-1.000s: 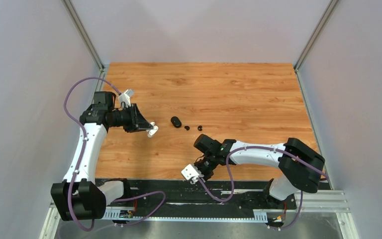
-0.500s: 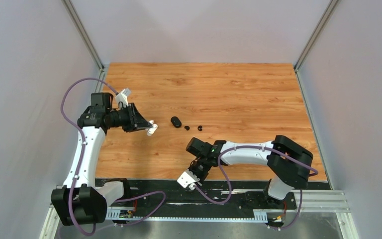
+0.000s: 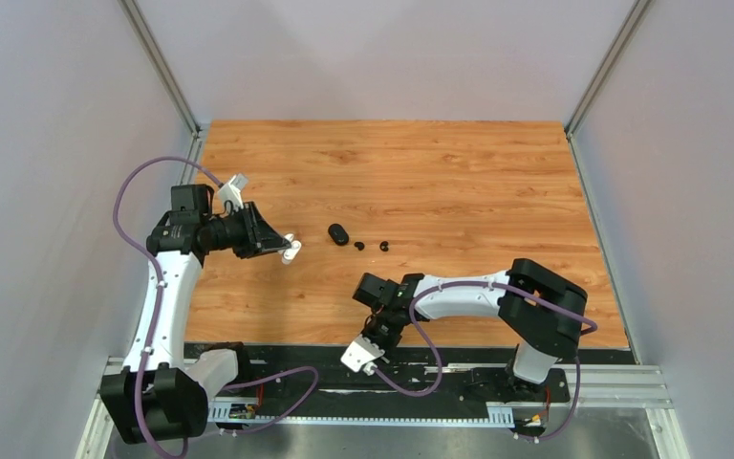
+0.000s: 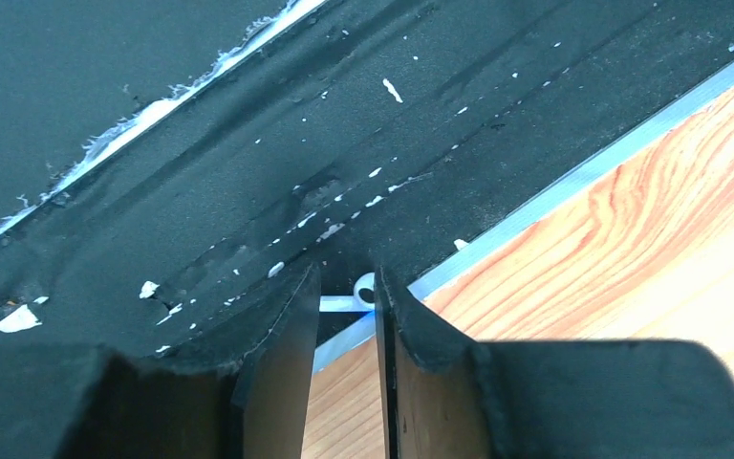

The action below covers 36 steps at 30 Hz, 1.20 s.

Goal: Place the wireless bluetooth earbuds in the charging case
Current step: Pick up the earbud from the center of the board.

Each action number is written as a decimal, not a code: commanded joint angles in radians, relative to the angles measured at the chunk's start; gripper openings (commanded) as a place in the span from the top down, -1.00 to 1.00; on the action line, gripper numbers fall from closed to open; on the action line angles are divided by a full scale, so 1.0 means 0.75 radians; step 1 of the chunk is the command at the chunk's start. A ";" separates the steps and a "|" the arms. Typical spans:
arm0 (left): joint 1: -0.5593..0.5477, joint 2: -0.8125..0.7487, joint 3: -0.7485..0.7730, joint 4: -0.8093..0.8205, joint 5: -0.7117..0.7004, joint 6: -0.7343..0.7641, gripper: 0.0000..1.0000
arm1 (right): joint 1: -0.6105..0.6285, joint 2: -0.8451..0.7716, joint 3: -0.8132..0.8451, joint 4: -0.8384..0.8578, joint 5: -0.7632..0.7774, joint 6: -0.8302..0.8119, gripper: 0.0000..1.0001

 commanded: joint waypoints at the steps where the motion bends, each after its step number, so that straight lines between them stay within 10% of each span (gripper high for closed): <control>1: 0.015 -0.046 -0.016 0.034 0.043 -0.024 1.00 | 0.010 0.034 0.059 0.007 0.034 -0.041 0.40; 13: 0.020 -0.075 -0.054 0.044 0.058 -0.046 1.00 | 0.017 0.059 0.029 0.011 0.172 -0.111 0.45; 21: 0.022 -0.081 -0.059 0.043 0.061 -0.052 1.00 | 0.017 -0.017 0.046 0.016 0.160 -0.056 0.99; 36: 0.022 -0.022 0.008 0.029 0.059 -0.044 1.00 | -0.037 -0.247 0.078 0.000 0.144 0.065 0.96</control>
